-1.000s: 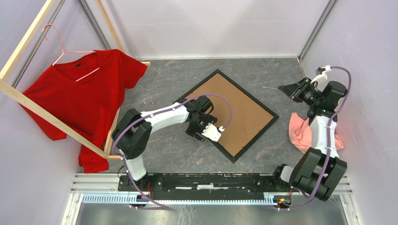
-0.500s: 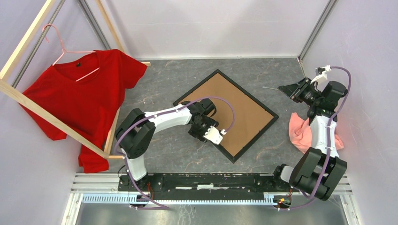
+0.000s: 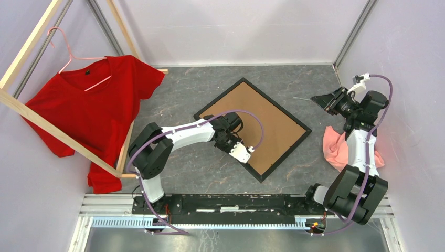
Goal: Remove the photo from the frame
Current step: Adjust the photo frame at the center of the board.
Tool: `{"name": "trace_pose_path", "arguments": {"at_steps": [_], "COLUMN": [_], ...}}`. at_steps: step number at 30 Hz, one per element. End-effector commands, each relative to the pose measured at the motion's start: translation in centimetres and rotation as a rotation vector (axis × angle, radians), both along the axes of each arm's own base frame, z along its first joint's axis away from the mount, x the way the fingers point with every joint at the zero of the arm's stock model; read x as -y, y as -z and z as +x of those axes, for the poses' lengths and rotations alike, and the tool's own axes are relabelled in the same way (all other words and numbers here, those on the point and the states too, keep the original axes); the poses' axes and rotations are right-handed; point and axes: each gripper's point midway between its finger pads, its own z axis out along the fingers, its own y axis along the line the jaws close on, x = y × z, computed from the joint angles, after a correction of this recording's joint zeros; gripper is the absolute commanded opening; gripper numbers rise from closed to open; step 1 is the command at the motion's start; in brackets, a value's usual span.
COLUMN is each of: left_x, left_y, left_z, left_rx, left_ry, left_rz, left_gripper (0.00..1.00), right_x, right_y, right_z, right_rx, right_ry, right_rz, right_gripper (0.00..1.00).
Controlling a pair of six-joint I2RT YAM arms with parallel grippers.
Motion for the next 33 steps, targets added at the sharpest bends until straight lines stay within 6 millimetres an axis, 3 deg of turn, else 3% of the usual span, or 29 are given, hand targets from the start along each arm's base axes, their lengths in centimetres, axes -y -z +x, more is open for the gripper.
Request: {"name": "trace_pose_path", "arguments": {"at_steps": [1,3,5,10,24,30,33], "left_x": [-0.1,0.0,-0.1,-0.1,0.9,0.2,-0.6], "left_y": [-0.8,-0.7,-0.6,-0.5,-2.7,-4.6,-5.9], "left_z": [-1.0,-1.0,-1.0,-1.0,0.0,1.2,1.9], "left_rx": [-0.024,-0.022,-0.019,-0.019,0.035,0.091,0.122], "left_ry": [-0.028,-0.032,-0.033,-0.038,-0.108,-0.178,-0.205], "left_rz": [-0.020,-0.018,-0.013,-0.007,-0.097,-0.126,-0.161], "left_gripper": [0.34,0.26,0.23,0.02,0.02,0.50,0.67], "right_x": [0.0,0.0,0.0,0.0,0.0,-0.1,0.0], "right_y": [-1.0,-1.0,-1.0,-1.0,-0.8,-0.8,-0.8], "right_z": [0.2,0.2,0.2,0.2,0.2,0.2,0.2], "right_rx": [0.038,0.038,0.038,0.038,0.030,0.029,0.027], "right_ry": [-0.020,-0.021,-0.020,-0.023,-0.027,-0.028,-0.027], "right_rz": [-0.007,-0.005,-0.005,-0.005,0.002,0.003,0.004], "right_gripper": [0.00,0.00,0.00,0.00,0.00,0.00,0.00]}}
